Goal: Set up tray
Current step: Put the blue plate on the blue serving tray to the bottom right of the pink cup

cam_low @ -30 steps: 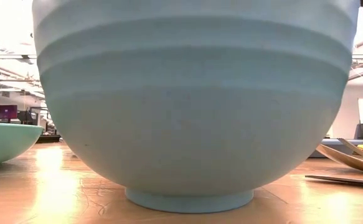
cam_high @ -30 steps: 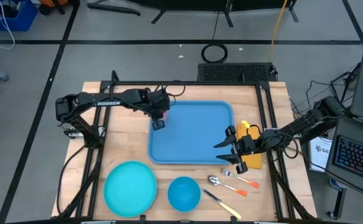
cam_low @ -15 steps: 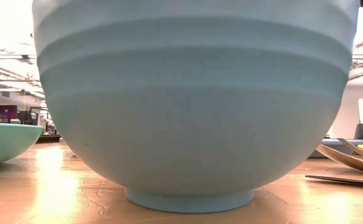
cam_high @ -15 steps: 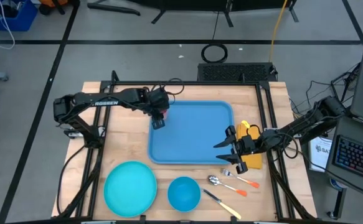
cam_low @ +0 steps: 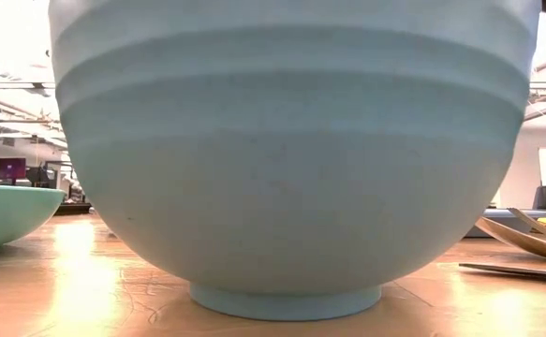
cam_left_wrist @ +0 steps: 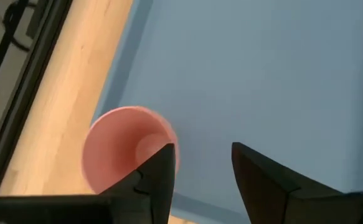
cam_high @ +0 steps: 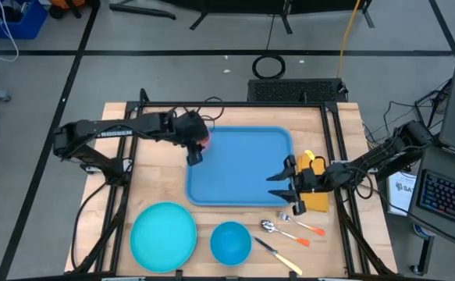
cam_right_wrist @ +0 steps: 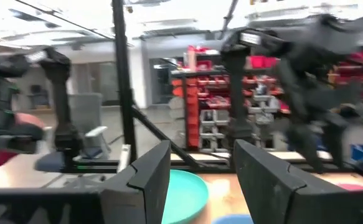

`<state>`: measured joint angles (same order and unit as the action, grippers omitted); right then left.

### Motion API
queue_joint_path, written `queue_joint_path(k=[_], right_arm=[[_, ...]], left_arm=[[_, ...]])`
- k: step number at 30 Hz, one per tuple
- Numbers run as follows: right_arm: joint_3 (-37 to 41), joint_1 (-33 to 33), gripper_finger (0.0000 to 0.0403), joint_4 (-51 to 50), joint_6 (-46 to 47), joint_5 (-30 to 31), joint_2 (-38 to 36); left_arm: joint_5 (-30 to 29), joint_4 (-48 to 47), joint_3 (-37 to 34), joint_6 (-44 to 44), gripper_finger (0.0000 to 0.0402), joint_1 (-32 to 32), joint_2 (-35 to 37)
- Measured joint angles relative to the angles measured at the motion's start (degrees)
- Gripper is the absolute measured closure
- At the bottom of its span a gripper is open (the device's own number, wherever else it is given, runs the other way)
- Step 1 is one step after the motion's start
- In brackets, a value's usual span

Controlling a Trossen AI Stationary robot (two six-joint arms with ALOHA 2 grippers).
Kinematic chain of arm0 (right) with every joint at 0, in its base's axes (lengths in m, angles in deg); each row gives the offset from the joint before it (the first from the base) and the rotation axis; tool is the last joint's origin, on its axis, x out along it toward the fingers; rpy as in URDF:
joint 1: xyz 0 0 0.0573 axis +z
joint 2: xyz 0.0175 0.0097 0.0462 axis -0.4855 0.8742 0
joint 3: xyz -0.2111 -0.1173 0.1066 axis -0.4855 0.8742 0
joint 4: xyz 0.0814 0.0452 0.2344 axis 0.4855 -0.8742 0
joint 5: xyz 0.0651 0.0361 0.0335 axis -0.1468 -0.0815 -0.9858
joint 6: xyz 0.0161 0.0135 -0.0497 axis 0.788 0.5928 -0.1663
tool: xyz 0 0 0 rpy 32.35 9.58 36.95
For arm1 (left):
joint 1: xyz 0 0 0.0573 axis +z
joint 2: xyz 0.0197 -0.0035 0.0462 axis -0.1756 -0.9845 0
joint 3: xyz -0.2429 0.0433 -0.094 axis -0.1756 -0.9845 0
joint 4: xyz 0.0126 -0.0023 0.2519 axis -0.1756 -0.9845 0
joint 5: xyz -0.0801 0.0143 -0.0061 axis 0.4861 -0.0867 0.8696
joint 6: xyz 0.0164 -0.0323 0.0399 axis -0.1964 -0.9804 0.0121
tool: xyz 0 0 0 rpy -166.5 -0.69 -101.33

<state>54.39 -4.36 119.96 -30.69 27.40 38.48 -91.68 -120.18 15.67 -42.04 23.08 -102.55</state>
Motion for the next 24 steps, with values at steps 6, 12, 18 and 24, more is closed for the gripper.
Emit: queue_joint_path(k=[6, 12, 18, 24], right_arm=[[0.0, 0.0, 0.0236, -2.5, 0.2, 4.6, 0.0], [0.0, 0.0, 0.0236, -2.7, 0.4, 4.4, 0.0], [0.0, 0.0, 0.0236, -2.7, 0.5, 4.4, 0.0], [0.0, 0.0, 0.0236, -2.7, 0.5, 4.4, 0.0]], left_arm=[[0.0, -1.4, 0.0, -2.3, 0.0238, -7.6, 3.0], [0.0, -8.0, -0.1, -10.6, 0.0238, -17.3, 3.0], [-0.1, -8.6, -1.7, -20.1, 0.0238, -27.7, 3.0], [-3.5, -8.2, -4.2, -32.6, 0.0238, -38.7, 3.0]])
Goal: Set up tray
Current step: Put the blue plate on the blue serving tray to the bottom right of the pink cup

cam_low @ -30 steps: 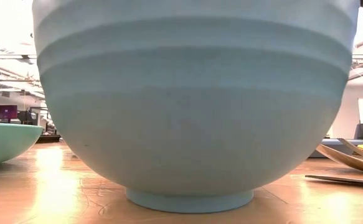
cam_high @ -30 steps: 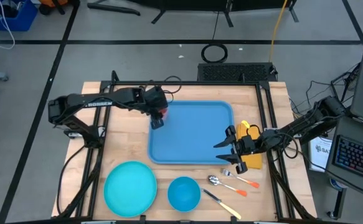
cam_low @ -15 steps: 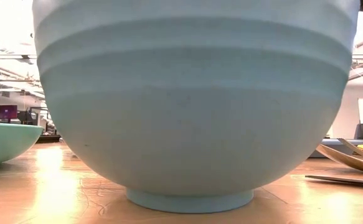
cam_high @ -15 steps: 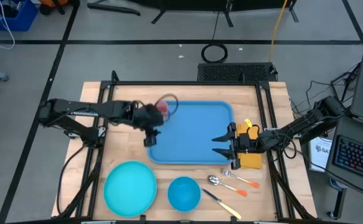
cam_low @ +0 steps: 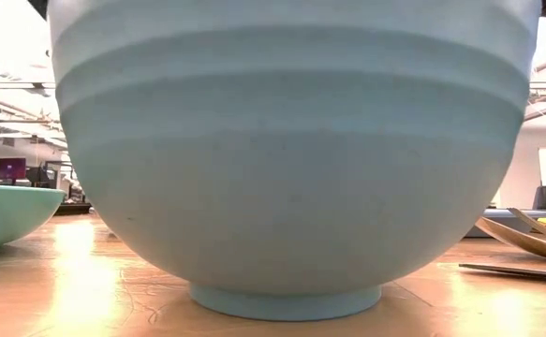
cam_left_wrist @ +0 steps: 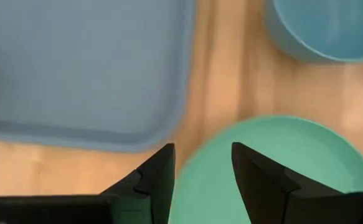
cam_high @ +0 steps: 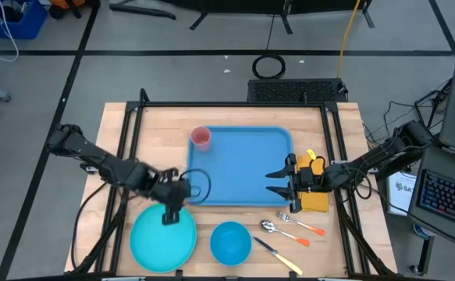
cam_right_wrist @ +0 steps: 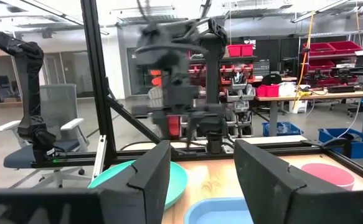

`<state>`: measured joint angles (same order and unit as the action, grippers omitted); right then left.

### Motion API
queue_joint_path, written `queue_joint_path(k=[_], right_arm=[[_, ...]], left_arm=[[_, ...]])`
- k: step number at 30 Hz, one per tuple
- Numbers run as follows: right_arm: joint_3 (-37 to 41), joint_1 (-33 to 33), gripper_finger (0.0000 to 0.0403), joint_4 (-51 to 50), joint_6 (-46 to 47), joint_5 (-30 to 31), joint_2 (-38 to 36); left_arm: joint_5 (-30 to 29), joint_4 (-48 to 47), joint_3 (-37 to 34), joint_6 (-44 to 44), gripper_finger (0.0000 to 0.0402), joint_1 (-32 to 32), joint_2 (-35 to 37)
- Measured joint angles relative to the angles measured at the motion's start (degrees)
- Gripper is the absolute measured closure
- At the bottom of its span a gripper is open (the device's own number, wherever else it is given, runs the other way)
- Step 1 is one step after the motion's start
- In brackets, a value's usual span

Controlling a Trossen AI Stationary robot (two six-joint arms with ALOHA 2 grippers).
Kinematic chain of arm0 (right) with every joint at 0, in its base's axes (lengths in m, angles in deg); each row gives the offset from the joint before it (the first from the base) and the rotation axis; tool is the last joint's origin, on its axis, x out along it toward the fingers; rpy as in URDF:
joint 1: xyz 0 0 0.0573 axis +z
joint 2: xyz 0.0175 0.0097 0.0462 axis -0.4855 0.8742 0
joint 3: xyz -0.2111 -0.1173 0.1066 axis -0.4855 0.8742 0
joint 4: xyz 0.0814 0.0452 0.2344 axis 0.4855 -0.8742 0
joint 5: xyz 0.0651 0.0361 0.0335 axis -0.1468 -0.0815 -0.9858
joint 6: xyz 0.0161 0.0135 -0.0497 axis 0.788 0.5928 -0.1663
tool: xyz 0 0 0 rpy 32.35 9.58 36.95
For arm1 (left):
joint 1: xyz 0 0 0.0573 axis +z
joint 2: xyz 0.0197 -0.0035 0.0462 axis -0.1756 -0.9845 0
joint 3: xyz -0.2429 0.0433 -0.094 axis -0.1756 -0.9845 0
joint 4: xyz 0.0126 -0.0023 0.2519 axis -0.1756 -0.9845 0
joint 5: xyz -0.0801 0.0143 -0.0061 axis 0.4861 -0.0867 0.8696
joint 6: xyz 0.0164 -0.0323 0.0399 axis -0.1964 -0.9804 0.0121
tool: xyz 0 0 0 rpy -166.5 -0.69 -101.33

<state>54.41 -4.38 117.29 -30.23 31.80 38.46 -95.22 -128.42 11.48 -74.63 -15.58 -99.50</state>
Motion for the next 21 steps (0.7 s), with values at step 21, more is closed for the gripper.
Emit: queue_joint_path(k=[21], right_arm=[[0.0, -2.2, 0.0236, -0.7, 0.3, -0.1, 0.0]], left_arm=[[-5.9, 35.0, -14.5, -14.5, 0.0238, -25.4, -4.2]])
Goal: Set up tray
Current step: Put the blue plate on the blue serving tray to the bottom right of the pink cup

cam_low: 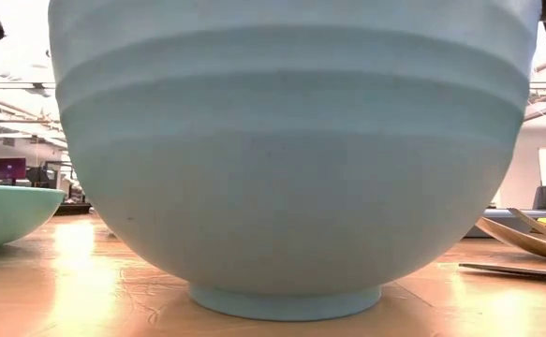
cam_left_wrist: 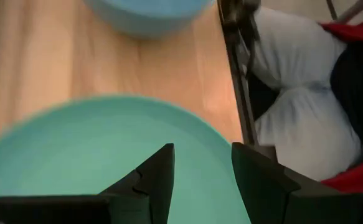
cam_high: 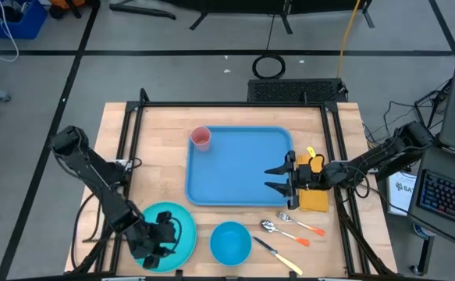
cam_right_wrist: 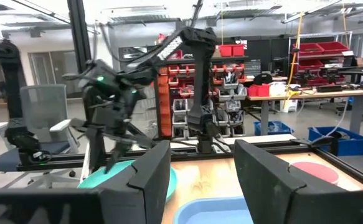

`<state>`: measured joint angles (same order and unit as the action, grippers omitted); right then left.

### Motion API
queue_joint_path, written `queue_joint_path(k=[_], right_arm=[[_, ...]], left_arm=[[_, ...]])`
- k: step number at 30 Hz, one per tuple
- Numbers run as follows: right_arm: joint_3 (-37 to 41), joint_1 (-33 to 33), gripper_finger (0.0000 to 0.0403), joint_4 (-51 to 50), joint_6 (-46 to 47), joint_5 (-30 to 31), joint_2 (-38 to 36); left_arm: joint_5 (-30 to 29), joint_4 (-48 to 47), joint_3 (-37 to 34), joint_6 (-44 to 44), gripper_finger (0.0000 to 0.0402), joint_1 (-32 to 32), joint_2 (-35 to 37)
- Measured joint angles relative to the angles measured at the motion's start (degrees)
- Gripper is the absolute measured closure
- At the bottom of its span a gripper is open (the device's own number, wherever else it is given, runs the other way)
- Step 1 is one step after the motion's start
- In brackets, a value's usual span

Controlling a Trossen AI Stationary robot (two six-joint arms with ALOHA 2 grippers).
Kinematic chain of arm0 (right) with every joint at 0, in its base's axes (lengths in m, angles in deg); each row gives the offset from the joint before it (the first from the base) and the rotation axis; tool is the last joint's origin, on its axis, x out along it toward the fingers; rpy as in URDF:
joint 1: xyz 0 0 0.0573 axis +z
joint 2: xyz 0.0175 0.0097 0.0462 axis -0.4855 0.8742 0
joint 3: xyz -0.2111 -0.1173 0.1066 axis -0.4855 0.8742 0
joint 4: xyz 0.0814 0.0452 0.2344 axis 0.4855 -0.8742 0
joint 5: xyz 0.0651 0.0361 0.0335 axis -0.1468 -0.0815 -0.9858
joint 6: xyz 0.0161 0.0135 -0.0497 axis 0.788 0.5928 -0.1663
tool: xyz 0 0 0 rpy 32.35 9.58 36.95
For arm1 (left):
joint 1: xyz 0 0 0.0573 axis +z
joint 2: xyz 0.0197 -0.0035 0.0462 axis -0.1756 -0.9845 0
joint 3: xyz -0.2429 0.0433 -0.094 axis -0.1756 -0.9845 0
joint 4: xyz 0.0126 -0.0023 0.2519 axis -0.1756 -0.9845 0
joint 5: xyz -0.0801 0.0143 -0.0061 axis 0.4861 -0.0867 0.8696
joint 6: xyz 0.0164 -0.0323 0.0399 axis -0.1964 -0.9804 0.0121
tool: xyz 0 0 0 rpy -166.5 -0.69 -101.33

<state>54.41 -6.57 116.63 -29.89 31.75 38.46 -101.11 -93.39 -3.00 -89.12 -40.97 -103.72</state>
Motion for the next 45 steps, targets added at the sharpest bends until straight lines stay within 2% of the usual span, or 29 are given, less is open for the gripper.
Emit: queue_joint_path(k=[7, 11, 16, 21, 29, 38, 41, 45], right_arm=[[0.0, -0.7, 0.0236, -1.7, 1.8, 0.0, 0.0], [0.0, -0.7, 0.0236, -1.7, 1.8, 0.0, 0.0], [0.0, -0.7, 0.0236, -1.7, 1.8, 0.0, 0.0], [0.0, -0.7, 0.0236, -1.7, 1.8, 0.0, 0.0], [0.0, -0.7, 0.0236, -1.9, 1.2, 0.0, 0.0], [0.0, -0.8, 0.0236, -1.8, 1.2, 0.0, 0.0], [0.0, -0.8, 0.0236, -1.9, 1.2, 0.0, 0.0], [0.0, -0.8, 0.0236, -2.0, 1.2, 0.0, 0.0]], left_arm=[[2.4, 1.1, 0.0, -7.4, 0.0238, -2.0, -6.8], [6.5, 7.6, 0.0, -9.6, 0.0238, -2.9, -10.1], [7.2, 13.6, 0.0, -10.3, 0.0238, -3.7, -12.5], [6.6, 13.0, 0.0, -13.0, 0.0238, -4.0, -14.9], [9.0, 15.9, 0.1, -14.5, 0.0238, -4.1, -18.0], [5.6, 11.0, 0.1, -14.0, 0.024, -5.1, -17.9], [4.9, 10.8, 0.1, -13.6, 0.0263, -5.4, -17.9], [4.7, 10.5, 0.8, -11.9, 0.0338, -5.5, -17.9]])
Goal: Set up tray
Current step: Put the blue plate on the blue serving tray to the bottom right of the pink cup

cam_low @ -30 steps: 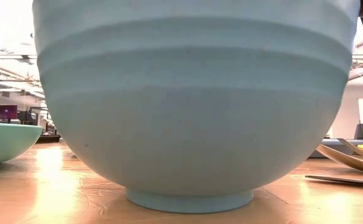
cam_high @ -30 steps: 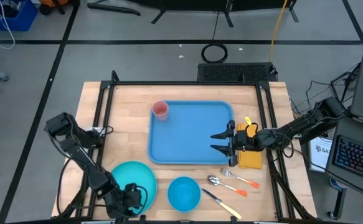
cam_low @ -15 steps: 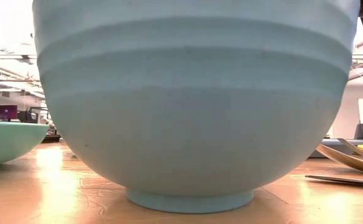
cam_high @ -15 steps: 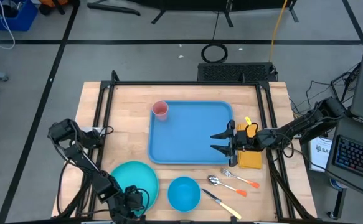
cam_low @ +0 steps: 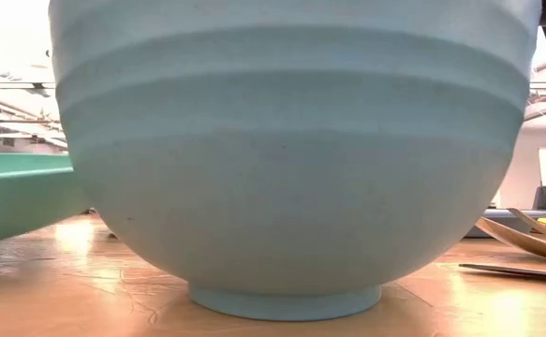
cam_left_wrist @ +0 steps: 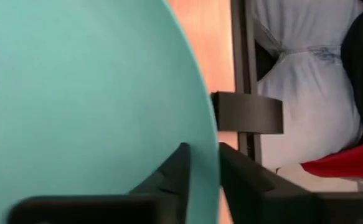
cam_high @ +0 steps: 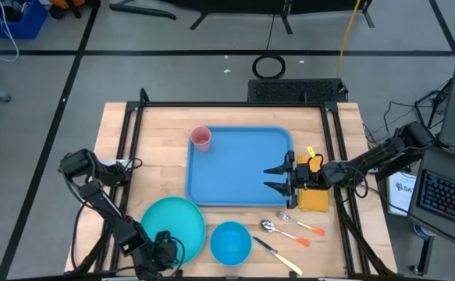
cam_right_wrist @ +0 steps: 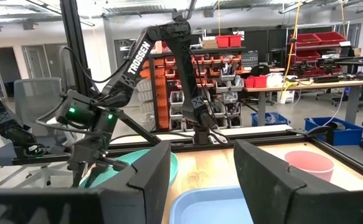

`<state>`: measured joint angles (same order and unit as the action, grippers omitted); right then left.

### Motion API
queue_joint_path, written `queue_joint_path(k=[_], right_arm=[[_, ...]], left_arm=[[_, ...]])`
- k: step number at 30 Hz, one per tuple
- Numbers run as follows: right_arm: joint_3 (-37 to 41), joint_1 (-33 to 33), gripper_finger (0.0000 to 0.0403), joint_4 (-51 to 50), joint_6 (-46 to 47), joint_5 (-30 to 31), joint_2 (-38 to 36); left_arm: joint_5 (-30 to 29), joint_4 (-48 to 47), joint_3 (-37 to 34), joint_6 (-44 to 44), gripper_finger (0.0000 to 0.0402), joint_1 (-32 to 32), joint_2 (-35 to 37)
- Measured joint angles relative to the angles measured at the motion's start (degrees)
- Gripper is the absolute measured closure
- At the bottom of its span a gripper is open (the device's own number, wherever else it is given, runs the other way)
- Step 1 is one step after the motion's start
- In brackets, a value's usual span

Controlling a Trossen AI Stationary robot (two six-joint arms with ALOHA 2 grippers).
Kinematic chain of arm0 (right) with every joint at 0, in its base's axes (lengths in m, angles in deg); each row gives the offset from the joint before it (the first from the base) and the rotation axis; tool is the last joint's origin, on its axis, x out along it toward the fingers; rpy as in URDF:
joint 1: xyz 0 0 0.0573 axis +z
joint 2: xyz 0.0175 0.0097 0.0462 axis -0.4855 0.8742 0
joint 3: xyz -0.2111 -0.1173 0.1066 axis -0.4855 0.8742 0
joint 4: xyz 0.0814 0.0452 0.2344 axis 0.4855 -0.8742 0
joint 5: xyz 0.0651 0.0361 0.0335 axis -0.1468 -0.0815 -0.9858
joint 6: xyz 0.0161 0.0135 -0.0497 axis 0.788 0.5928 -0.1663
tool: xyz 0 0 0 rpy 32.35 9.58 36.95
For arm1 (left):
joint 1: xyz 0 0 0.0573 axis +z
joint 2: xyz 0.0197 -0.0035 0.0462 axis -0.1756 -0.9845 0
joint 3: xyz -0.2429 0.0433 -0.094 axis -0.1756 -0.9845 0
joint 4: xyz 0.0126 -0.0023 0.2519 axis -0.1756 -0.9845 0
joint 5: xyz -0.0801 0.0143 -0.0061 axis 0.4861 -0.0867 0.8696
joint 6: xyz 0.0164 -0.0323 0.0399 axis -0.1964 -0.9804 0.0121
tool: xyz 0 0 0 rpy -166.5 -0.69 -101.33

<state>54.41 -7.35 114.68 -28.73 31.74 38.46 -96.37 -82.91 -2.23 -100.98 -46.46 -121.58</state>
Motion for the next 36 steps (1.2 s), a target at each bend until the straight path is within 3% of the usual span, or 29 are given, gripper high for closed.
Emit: queue_joint_path(k=[3, 8, 23, 36], right_arm=[[0.0, 0.0, 0.0236, 0.0, 0.0, 0.0, 0.0], [0.0, 0.0, 0.0236, -0.2, 0.0, 0.0, 0.0], [0.0, 0.0, 0.0236, -0.2, 0.0, 0.0, 0.0], [0.0, 0.0, 0.0236, -0.2, 0.0, 0.0, 0.0]], left_arm=[[-1.6, 0.0, 0.7, 2.5, 0.0386, -0.1, 0.1], [-3.0, -3.6, 2.4, 4.2, 0.0394, -0.5, 0.0], [-5.8, -29.6, 12.5, 7.4, 0.0401, 0.7, -0.2], [-7.0, -39.0, 15.9, 16.1, 0.0401, 7.4, -0.2]])
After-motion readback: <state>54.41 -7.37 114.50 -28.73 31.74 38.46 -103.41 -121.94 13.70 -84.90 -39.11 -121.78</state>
